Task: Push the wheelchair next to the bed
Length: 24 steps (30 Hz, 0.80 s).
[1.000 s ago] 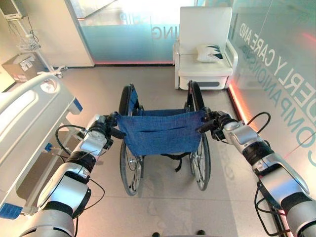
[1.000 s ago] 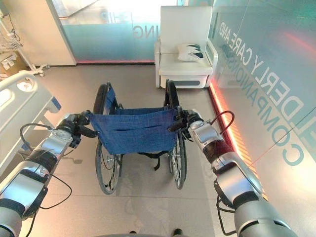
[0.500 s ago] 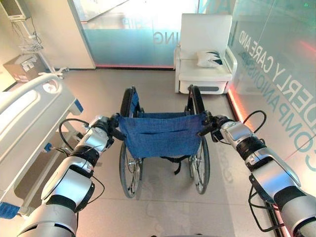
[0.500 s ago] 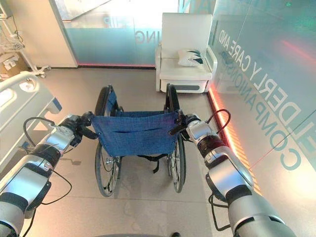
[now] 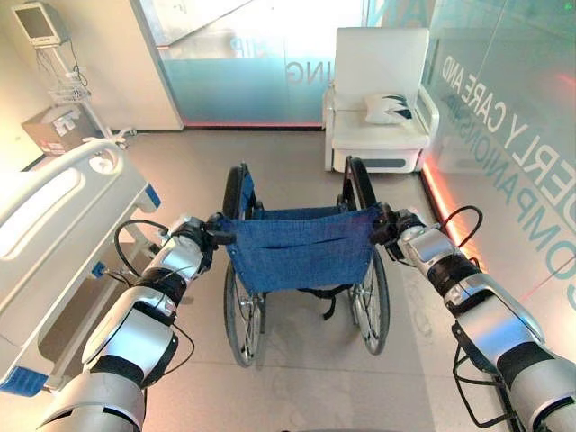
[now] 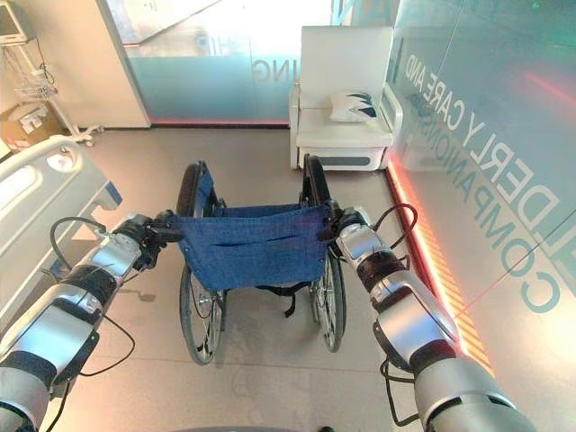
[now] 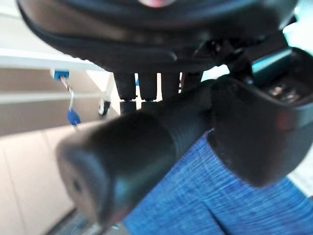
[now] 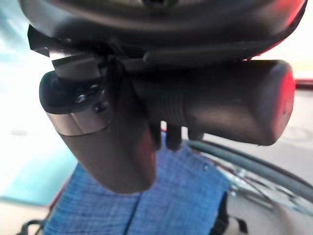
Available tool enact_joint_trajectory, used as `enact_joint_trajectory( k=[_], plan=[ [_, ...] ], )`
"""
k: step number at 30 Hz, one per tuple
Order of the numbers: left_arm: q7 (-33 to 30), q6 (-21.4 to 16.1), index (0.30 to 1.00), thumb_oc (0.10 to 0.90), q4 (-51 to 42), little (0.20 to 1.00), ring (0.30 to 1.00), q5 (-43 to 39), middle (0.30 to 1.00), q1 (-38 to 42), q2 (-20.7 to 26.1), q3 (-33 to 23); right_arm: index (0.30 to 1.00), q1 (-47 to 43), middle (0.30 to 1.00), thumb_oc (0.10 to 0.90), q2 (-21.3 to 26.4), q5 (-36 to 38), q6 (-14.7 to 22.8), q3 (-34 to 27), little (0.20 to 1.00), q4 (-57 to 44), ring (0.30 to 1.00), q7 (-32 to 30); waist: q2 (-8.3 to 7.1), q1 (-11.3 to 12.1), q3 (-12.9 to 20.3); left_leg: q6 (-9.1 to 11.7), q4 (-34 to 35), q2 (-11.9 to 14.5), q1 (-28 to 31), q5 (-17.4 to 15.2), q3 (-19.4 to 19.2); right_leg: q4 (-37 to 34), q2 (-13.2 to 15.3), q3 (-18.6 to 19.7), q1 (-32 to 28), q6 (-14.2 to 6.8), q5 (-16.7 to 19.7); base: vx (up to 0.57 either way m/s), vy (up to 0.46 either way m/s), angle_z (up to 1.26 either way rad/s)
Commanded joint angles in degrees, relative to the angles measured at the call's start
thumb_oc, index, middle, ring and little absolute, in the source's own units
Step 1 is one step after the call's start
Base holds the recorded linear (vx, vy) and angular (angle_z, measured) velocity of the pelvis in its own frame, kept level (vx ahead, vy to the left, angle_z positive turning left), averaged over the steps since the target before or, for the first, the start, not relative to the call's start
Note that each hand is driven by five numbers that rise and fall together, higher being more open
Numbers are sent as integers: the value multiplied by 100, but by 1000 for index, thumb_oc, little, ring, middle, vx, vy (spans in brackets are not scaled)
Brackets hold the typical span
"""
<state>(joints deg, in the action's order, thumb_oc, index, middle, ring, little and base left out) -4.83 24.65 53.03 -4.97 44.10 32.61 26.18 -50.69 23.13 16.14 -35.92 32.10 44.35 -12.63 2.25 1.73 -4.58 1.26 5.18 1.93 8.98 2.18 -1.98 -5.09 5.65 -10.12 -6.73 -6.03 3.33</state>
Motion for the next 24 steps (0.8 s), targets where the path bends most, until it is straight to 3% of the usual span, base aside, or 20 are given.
enact_joint_trajectory(
  k=[1,6,8,9,10,11,13,14,17,19,22,24],
  plan=[
    [-266,-444,300,400,239,300,300,-115,300,353,154,205,300,-438,300,400,22,-386,891,121,300,-331,300,59,-260,67,-29,-308,-18,-677,-189,-92,-78,102,-50,157,-137,181,80,52,77,-1],
    [-406,-676,300,400,-78,300,300,-65,300,186,142,0,300,-275,300,400,104,-481,897,77,300,-361,300,45,-209,102,-118,-407,-21,-723,-193,-98,-13,536,33,192,-15,183,-109,48,122,0],
    [-378,-710,300,400,-226,300,300,-56,300,195,245,11,300,-231,300,400,167,-449,936,41,300,-372,300,35,-127,75,-202,-475,-77,-694,-237,-67,-45,1525,58,200,274,140,-269,50,145,-1],
    [-418,-719,300,400,-383,300,300,-187,300,225,372,25,300,-161,300,400,295,-370,901,32,300,-558,300,-31,-108,7,-335,-489,-146,-686,-267,-27,-30,2378,16,259,732,20,-29,11,66,-1],
    [-422,-721,300,400,-394,300,300,-201,300,227,379,26,300,-155,300,400,307,-358,894,31,300,-576,300,-39,-112,4,-340,-490,-153,-691,-276,-24,-30,2436,19,269,777,11,-15,153,42,2],
    [-324,-753,300,400,-522,300,300,-249,300,275,481,-4,300,48,300,400,559,-229,909,-32,300,-823,300,-58,-209,-165,-591,-477,-321,-800,-225,-82,178,2758,-129,412,1409,-119,722,185,-13,5],
    [-299,-769,300,400,-558,300,300,-209,300,272,478,-2,300,166,300,400,646,-232,941,-91,300,-899,300,-38,-266,-258,-702,-464,-392,-865,-142,-131,309,2627,-146,441,1626,-155,960,283,-48,21],
    [-316,-836,300,400,-585,300,300,-211,300,239,452,4,300,304,300,400,731,-252,916,-193,300,-1053,300,-27,-338,-430,-855,-441,-486,-943,47,-284,483,2246,-131,445,2024,-200,1300,392,-91,60],
    [-425,-1038,300,400,-466,300,300,-351,300,355,316,131,300,293,300,400,781,-129,843,-251,300,-1160,300,-153,-384,-708,-976,-452,-538,-1019,364,-578,798,1040,-215,522,2329,-191,1415,506,-163,64],
    [-481,-1249,300,400,-332,300,300,-404,300,435,191,182,300,272,300,400,848,-87,813,-297,300,-1162,300,-228,-311,-865,-1009,-474,-562,-985,504,-724,1017,467,-355,708,2351,-105,1375,424,-151,88],
    [-516,-1472,300,400,-159,300,300,-584,300,592,23,170,300,180,300,400,927,-90,857,-274,300,-1016,300,-149,-406,-957,-862,-436,-898,-1011,568,-1096,869,460,-264,645,2136,28,1336,341,-170,87],
    [-534,-1479,300,400,-118,300,300,-684,300,564,-51,151,300,149,300,400,962,-22,844,-189,300,-1005,300,-85,-435,-979,-648,-286,-1268,-908,614,-1085,793,770,-281,668,1966,134,1166,415,-220,45]
  ],
)
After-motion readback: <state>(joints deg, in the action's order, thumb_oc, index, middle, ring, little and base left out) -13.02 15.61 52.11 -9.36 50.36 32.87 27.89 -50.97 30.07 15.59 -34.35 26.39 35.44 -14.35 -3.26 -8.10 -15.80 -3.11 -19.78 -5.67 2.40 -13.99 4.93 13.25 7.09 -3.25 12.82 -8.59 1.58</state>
